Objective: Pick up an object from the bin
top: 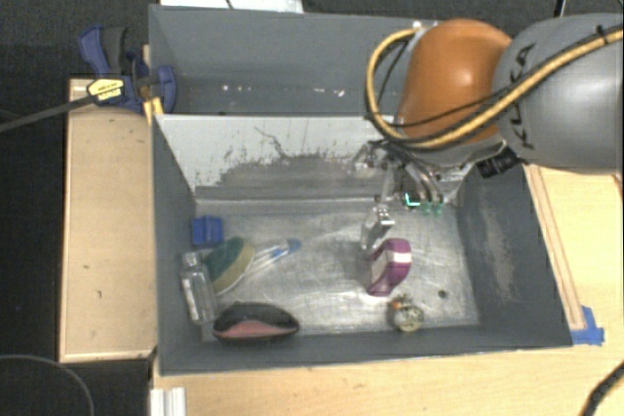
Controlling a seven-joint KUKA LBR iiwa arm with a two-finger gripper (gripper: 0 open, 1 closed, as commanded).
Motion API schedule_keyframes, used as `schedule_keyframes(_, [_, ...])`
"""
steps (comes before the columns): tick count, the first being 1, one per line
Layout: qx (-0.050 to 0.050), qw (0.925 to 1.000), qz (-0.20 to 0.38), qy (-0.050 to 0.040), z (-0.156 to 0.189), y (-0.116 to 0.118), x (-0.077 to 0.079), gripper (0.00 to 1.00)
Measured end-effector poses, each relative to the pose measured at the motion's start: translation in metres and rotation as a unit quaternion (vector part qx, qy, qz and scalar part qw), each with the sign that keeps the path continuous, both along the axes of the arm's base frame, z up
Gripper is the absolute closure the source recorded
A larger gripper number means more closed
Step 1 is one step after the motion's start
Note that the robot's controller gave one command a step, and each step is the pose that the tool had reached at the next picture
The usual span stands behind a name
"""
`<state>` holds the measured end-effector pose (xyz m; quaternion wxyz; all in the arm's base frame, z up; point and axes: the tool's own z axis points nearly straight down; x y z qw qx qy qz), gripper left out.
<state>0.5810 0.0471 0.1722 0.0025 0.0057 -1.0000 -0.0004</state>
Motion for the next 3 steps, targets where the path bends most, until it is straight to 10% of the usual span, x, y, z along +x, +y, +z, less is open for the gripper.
schedule_keyframes(1, [-0.001, 0.9998, -0.018, 0.0028, -0.077, -0.022, -0.063, 0.0])
schedule_keyframes(2, [-0.002, 0.9961, 0.088, -0.0047, -0.069, -0.09, -0.061, 0.0])
schedule_keyframes(3, [0.0, 0.9961, 0.088, -0.0053, -0.069, -0.087, -0.06, 1.0])
